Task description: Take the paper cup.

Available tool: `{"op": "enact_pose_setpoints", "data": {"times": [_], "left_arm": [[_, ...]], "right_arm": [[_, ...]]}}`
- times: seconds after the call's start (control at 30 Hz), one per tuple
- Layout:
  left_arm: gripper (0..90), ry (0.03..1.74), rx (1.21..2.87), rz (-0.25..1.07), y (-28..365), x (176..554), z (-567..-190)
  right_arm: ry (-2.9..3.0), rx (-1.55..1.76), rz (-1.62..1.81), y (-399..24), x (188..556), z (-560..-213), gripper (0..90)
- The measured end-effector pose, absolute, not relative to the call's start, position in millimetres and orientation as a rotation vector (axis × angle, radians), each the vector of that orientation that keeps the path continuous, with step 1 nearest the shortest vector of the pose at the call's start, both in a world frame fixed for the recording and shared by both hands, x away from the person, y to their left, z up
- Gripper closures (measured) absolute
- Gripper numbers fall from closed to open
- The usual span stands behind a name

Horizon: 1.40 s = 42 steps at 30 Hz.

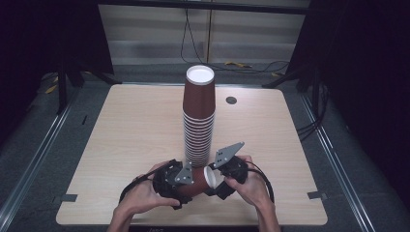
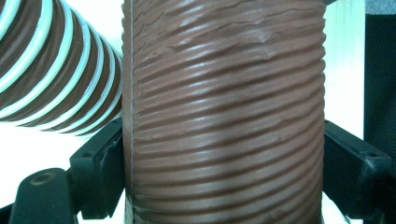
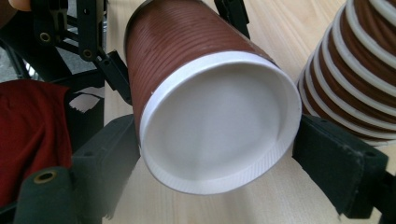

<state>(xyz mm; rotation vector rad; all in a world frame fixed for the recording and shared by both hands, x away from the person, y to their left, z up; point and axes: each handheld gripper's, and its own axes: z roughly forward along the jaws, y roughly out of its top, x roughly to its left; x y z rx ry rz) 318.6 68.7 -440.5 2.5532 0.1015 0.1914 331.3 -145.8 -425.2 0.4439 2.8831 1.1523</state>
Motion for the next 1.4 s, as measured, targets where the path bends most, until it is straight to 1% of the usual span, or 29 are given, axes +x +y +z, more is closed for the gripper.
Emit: {"op": "enact_pose_setpoints", "data": {"times": [0.17,0.2,0.23,0.27,0.37,0.57,0.67,0.73,0.87,0.9,0.93,1.0,1.13,1.4], "left_arm": [[14.3,0.093,2.545,0.185,64.4,316.9,-439.9],[14.2,0.08,2.553,0.188,63.0,316.9,-439.2],[14.3,0.06,2.56,0.19,61.7,317.1,-438.3],[14.2,0.072,2.55,0.187,60.4,316.2,-438.7],[14.2,0.018,2.581,0.209,58.6,317.7,-435.7],[14.2,0.024,2.579,0.188,57.4,316.1,-436.2],[14.1,-0.01,2.59,0.211,56.3,316.3,-435.1],[14.1,-0.003,2.598,0.212,55.3,315.3,-436.5],[14.1,0.009,2.576,0.199,54.6,313.9,-438.8],[14.1,0.003,2.569,0.203,55.1,314.2,-438.1],[14.0,0.025,2.552,0.2,55.5,313.0,-438.8],[14.0,0.015,2.541,0.205,57.9,313.8,-437.8],[13.9,0.031,2.512,0.176,61.2,313.6,-437.9],[12.3,0.017,2.488,0.166,63.7,315.5,-438.8]], "right_arm": [[2.917,0.43,1.141,-144.8,332.7,-424.7,14.8],[2.921,0.438,1.125,-144.1,332.5,-424.5,12.9],[2.942,0.44,1.121,-142.4,332.9,-424.8,14.5],[2.958,0.435,1.111,-141.0,333.1,-424.6,13.9],[2.966,0.417,1.108,-137.9,333.9,-424.3,13.7],[2.981,0.408,1.1,-136.0,333.8,-422.7,14.0],[2.984,0.398,1.099,-135.0,334.3,-423.9,14.2],[2.989,0.396,1.093,-133.8,334.1,-424.5,14.8],[2.997,0.387,1.102,-132.4,333.9,-424.2,16.0],[2.99,0.379,1.115,-131.6,333.9,-424.3,17.8],[3.005,0.384,1.104,-130.9,333.5,-424.2,18.5],[2.999,0.376,1.11,-131.0,333.1,-423.6,19.5],[2.993,0.364,1.121,-131.2,332.0,-420.7,20.0],[2.995,0.358,1.121,-131.7,332.1,-419.5,20.6]]}}
